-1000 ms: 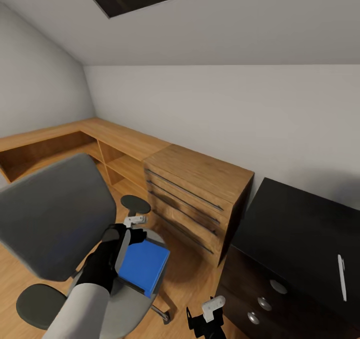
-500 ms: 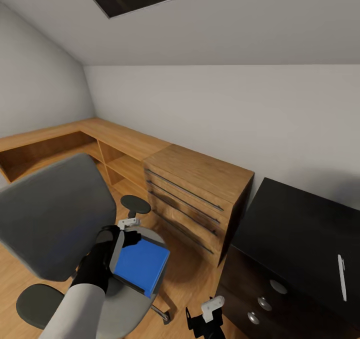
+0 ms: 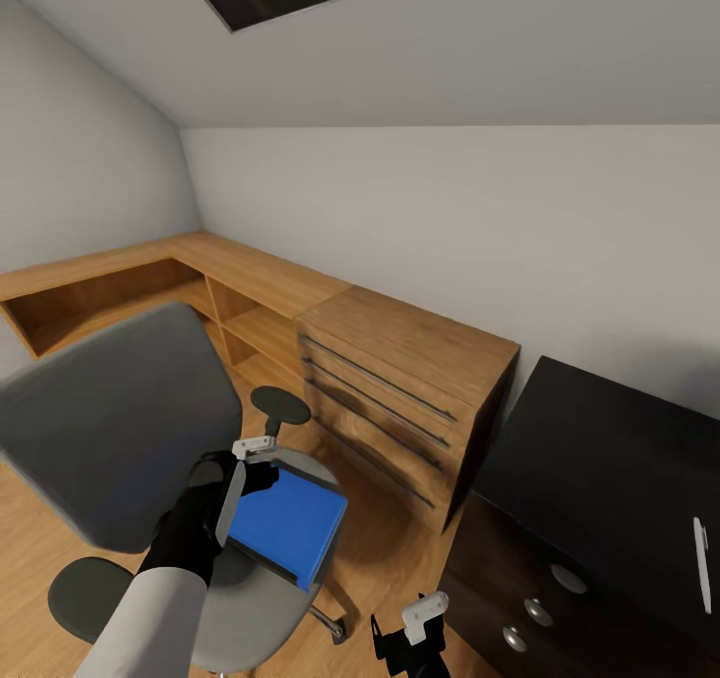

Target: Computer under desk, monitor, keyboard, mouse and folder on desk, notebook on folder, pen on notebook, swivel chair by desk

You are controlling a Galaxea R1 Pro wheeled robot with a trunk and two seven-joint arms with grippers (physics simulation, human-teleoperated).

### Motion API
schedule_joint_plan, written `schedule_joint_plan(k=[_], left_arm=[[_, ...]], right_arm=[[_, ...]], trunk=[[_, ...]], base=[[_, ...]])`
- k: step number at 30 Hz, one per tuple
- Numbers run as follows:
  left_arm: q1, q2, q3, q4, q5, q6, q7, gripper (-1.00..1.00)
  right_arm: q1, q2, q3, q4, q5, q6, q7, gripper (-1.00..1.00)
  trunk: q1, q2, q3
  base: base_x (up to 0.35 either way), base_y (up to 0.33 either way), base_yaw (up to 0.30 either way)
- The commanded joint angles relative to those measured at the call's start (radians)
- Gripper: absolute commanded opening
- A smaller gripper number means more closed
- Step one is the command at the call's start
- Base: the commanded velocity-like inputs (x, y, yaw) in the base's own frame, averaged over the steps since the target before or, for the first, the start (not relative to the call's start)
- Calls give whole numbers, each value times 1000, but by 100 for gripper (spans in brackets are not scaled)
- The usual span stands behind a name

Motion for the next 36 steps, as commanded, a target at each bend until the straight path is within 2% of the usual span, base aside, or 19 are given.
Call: schedule_joint_plan(k=[1, 18, 36], left_arm=[[-1, -1, 3, -1, -7, 4, -3, 100], [-1, -2, 3, -2, -7, 8, -6, 100], [-1, -4, 1, -6, -5, 8, -6, 100]], right_arm=[[-1, 0, 9, 0, -4, -2, -7, 100], [-1, 0, 9, 1, -3, -2, -7, 100], [-1, -3, 7, 1, -3, -5, -7, 100]], trunk=[[0, -1, -1], [0, -1, -1], [69, -127, -58]], base=[[0, 0, 9], [0, 0, 1], [0, 0, 0]])
